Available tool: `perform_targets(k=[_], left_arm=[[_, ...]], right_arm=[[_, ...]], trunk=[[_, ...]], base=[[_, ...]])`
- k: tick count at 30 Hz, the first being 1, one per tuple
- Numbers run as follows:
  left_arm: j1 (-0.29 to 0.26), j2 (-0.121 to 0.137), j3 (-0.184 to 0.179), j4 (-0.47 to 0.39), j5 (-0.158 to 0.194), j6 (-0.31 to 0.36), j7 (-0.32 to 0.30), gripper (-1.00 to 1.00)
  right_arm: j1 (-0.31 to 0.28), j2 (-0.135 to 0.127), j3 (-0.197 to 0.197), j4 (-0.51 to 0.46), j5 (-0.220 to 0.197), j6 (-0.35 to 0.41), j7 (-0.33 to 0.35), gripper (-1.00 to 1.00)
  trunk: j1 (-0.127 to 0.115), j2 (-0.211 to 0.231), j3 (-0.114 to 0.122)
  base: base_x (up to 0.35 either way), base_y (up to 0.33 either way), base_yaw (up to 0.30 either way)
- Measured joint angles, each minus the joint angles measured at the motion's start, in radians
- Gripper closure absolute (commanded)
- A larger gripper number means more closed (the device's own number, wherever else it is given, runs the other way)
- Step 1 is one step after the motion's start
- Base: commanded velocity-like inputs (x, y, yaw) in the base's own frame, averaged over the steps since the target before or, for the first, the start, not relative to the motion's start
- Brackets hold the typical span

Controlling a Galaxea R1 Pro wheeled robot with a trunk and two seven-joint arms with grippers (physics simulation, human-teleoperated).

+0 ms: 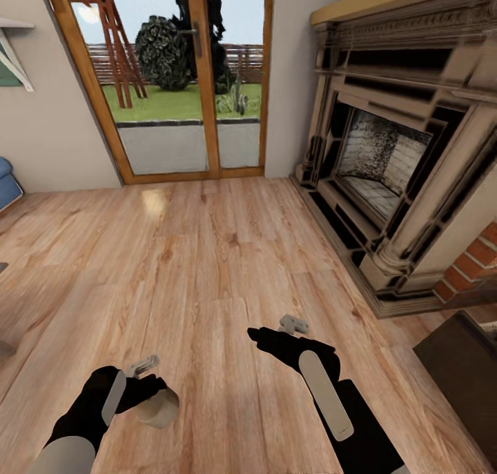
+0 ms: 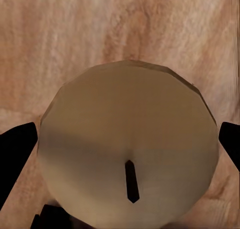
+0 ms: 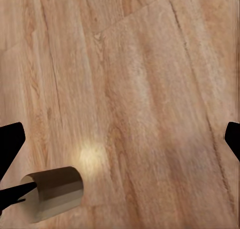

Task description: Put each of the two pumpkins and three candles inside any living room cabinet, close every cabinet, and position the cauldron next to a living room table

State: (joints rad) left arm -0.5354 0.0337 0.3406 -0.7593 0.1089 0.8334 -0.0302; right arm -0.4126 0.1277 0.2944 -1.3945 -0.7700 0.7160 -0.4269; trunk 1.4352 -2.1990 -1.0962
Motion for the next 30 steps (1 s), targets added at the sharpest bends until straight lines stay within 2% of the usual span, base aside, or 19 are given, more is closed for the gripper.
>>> perform_targets(k=[8, 22, 30], left_arm=[[0.000, 0.001, 0.008, 0.000, 0.002, 0.000, -0.006, 1.00], [0.000, 0.003, 0.010, 0.000, 0.000, 0.000, -0.007, 1.00], [0.000, 0.002, 0.011, 0.000, 0.001, 0.000, -0.006, 1.00]], right_arm=[[0.000, 0.000, -0.001, 0.000, -0.003, 0.000, 0.002, -1.00], [0.000, 0.000, -0.002, 0.002, -0.005, 0.000, 0.002, -1.00], [0.000, 0.000, -0.008, 0.002, -0.006, 0.000, 0.003, -1.00]], trunk=[[0.000, 0.000, 0.008], [0.000, 0.000, 0.022], [0.000, 0.000, 0.030]], base=[[-0.004, 0.054, -0.235], [0.000, 0.241, -0.244], [0.000, 0.039, -0.245]])
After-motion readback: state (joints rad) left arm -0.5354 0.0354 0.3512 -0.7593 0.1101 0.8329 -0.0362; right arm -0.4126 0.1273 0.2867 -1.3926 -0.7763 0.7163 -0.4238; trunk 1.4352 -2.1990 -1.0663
